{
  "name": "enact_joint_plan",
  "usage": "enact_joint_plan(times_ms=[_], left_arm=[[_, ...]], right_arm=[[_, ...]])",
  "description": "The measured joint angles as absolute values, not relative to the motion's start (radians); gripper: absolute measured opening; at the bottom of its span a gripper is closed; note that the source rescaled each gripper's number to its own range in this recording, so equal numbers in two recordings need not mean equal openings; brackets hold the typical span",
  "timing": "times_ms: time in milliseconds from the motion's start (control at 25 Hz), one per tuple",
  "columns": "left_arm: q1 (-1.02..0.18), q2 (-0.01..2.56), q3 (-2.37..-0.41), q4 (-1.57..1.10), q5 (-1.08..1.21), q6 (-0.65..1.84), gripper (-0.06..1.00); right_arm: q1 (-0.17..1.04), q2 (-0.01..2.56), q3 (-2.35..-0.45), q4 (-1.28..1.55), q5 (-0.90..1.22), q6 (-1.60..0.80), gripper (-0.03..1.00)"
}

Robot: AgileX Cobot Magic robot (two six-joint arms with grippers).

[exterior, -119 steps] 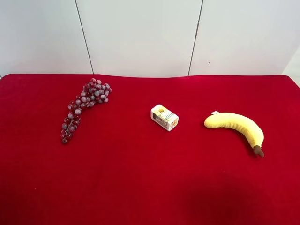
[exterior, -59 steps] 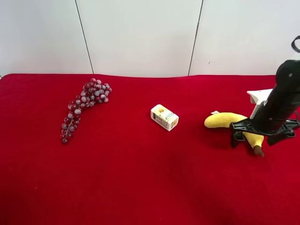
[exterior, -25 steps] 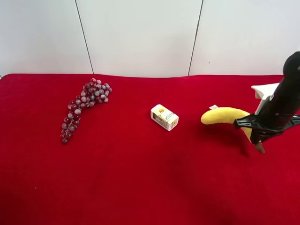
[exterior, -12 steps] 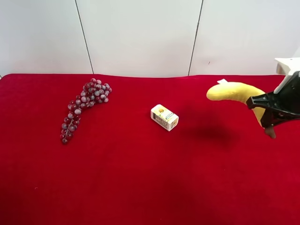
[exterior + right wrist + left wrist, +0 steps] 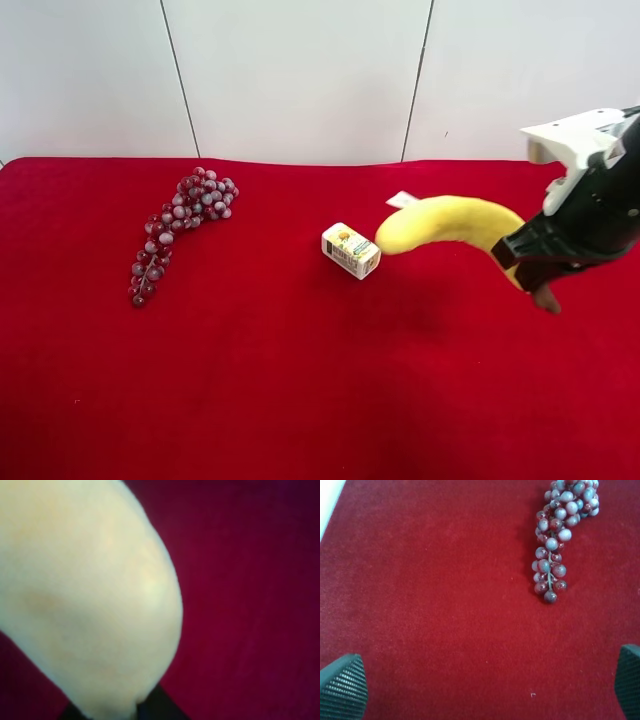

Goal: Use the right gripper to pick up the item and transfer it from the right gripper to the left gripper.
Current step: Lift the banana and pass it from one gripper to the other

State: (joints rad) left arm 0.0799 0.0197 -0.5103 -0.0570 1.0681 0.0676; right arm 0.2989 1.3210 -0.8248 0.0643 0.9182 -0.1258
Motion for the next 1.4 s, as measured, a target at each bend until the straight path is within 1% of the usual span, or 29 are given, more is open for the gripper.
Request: enact_joint_plan(times_ms=[120, 200, 360, 640, 1000, 1160, 1280, 1400], left_arm=[[0.077, 0.124, -0.532, -0.119, 1.086, 0.168, 1.0], [0.048, 0.191, -0.566, -0.187, 1.089, 0.221, 1.0], [-0.085, 0.298, -0.657, -0.225, 1.114, 0.333, 1.0], [-0.374, 0.515, -0.761, -0.122, 1.186, 0.357, 0.99], [-0.707, 0.802, -0.888, 0.053, 1.192, 0.36, 0.99], [-0.817, 0.913, -0.965, 0.125, 1.188, 0.36, 0.99], [-0.868, 0.975, -1.002, 0.144, 1.176, 0.359, 0.99], [-0.888, 1.019, -1.023, 0.141, 1.147, 0.357, 0.99]], right_arm=[[0.355, 1.321, -0.825, 0.065, 0.935, -0.146, 0.0], [0.387, 1.321, -0.825, 0.064, 0.935, -0.159, 0.0], [0.459, 1.321, -0.825, 0.064, 0.937, -0.185, 0.0], [0.577, 1.321, -0.84, 0.064, 0.99, -0.264, 0.0], [0.682, 1.332, -1.052, 0.057, 1.043, -0.285, 0.0], [0.723, 1.37, -1.104, 0.065, 1.05, -0.286, 0.0], [0.726, 1.385, -1.106, 0.072, 1.051, -0.286, 0.0], [0.726, 1.386, -1.106, 0.076, 1.048, -0.284, 0.0]])
